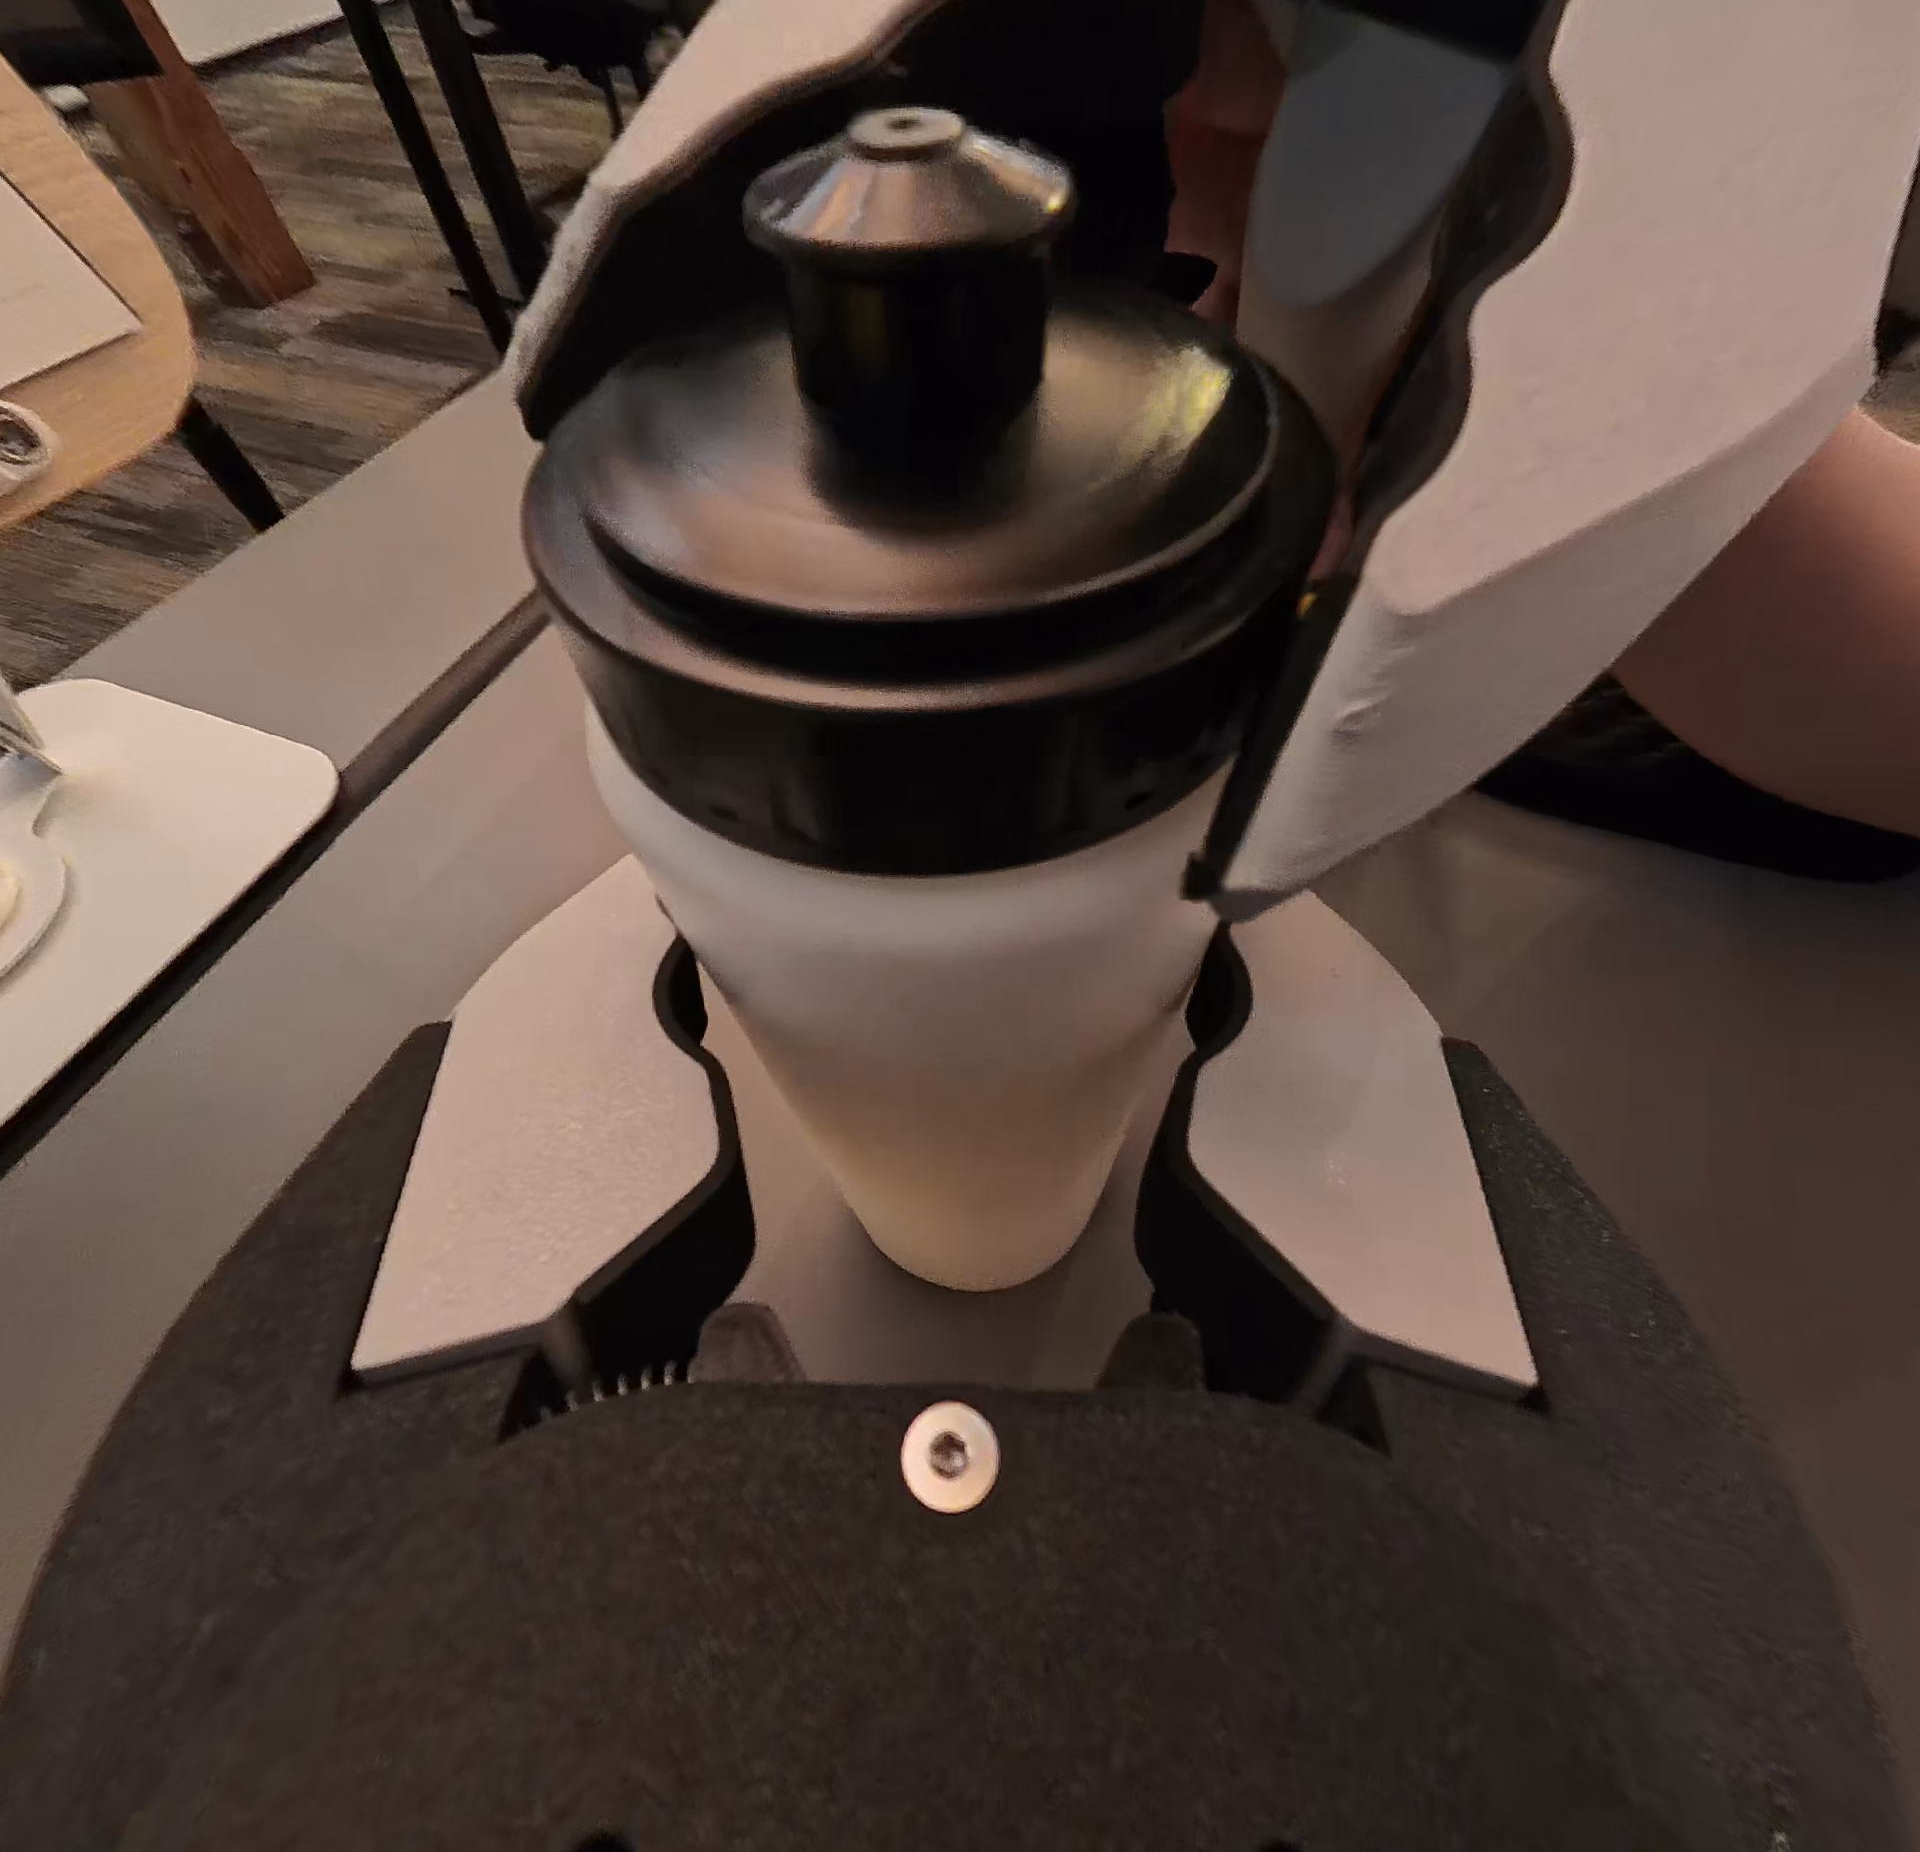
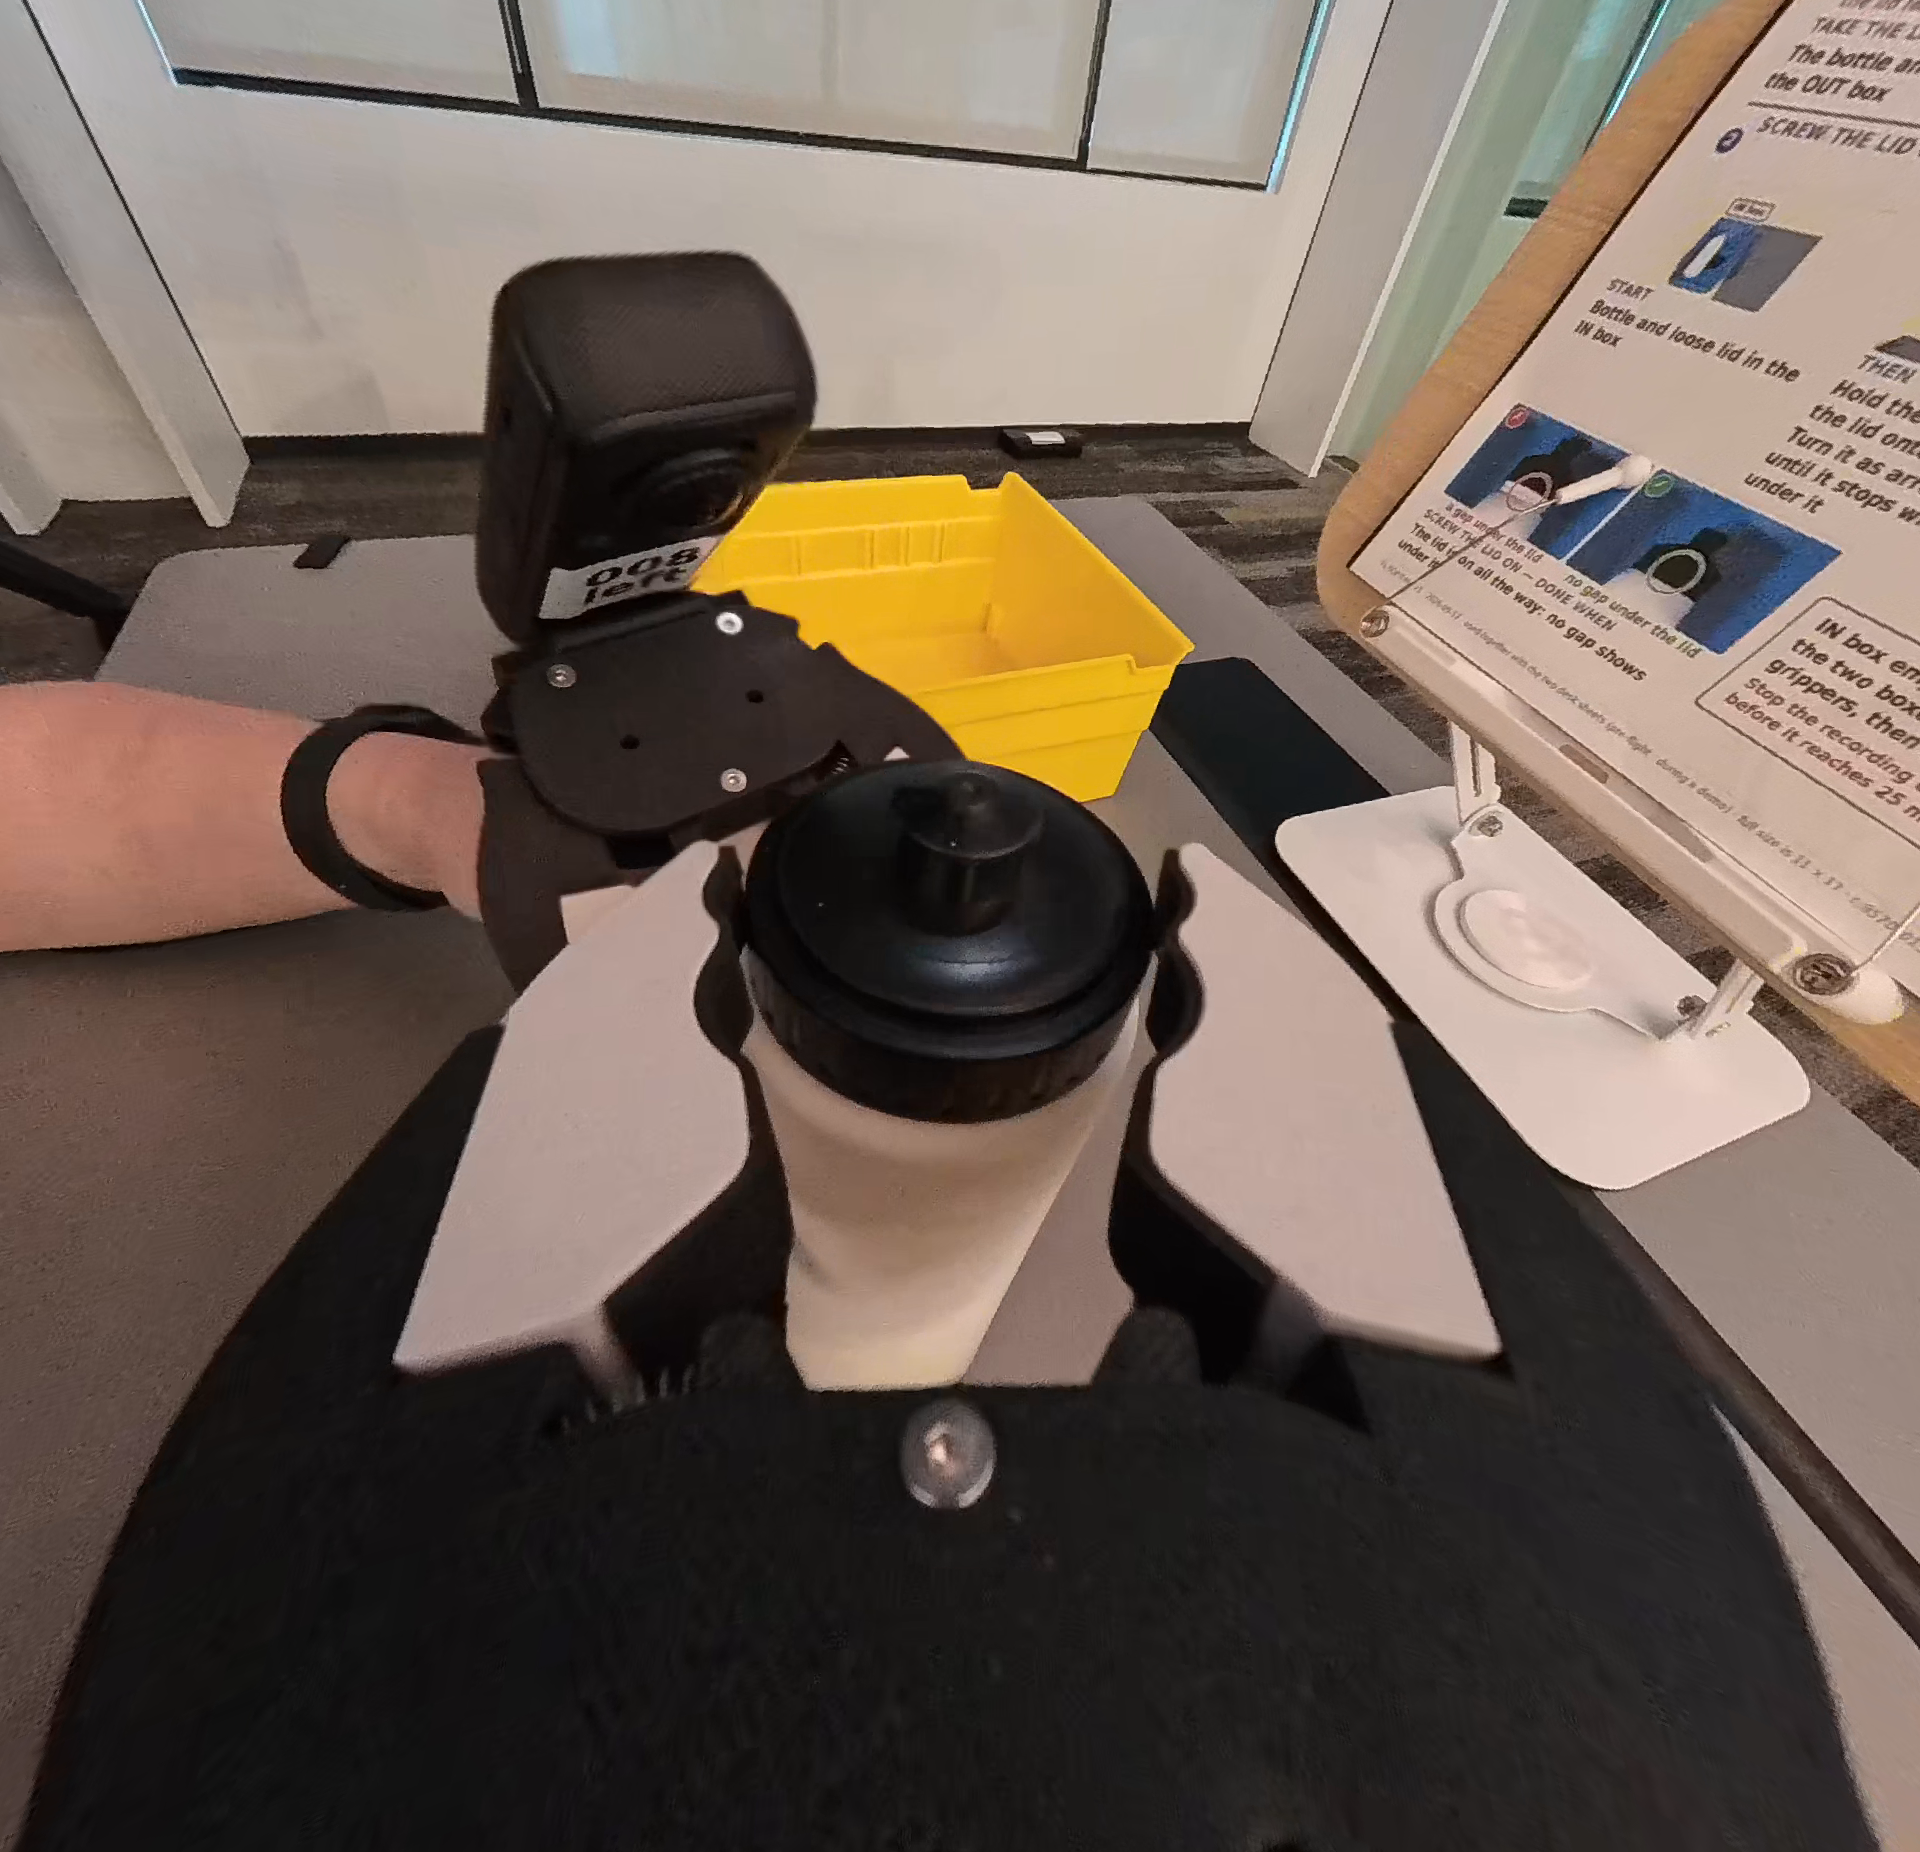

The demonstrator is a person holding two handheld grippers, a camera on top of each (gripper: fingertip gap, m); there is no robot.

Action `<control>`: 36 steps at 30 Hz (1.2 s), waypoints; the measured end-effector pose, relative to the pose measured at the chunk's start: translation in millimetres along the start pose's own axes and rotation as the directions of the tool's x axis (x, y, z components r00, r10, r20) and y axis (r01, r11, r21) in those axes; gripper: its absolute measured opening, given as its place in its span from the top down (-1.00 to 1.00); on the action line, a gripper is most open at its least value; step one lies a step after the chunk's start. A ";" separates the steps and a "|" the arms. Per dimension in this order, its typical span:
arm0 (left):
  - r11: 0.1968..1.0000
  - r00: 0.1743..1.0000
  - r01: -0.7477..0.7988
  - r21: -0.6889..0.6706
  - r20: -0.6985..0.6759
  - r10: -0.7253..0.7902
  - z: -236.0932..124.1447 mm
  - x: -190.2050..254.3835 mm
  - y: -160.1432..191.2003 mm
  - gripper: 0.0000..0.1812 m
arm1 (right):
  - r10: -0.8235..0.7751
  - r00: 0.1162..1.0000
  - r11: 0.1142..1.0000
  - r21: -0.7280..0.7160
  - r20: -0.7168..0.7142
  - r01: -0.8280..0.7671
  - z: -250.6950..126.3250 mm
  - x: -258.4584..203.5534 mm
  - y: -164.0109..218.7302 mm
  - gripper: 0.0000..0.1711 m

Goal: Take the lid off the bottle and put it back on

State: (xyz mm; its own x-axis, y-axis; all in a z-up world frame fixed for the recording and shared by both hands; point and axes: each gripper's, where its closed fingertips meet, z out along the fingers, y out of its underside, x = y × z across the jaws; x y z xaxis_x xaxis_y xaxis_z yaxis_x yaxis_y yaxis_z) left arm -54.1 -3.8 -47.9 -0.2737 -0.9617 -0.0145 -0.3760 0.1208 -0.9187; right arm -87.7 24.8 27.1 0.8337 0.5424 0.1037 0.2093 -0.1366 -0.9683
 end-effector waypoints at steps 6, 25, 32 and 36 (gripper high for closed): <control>0.998 0.996 0.063 -0.015 0.071 -0.061 1.8 -7.2 0.7 0.03 | 0.057 0.997 0.998 0.017 -0.060 -0.056 1.2 8.2 0.6 0.10; 0.997 0.984 0.048 -0.058 0.175 -0.037 1.8 -14.6 2.4 0.06 | -0.024 0.992 0.998 -0.058 -0.120 0.017 -1.2 12.7 2.8 0.11; 0.993 0.984 0.091 -0.076 0.162 -0.078 -0.5 -14.2 4.2 0.06 | 0.037 0.989 0.998 -0.041 -0.144 -0.043 1.4 13.3 2.6 0.11; 0.990 0.978 0.117 -0.081 0.184 -0.101 -1.6 -15.4 4.9 0.08 | 0.066 0.984 0.997 -0.030 -0.165 -0.071 2.8 13.6 2.2 0.10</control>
State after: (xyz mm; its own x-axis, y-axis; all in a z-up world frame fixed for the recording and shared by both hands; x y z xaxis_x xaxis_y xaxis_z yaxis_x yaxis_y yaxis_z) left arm -53.2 11.9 -51.6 -0.0667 -0.9978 0.0059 -0.4764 0.0267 -0.8788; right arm -77.3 34.2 25.7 0.9184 0.3884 0.0759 0.1642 -0.1994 -0.9661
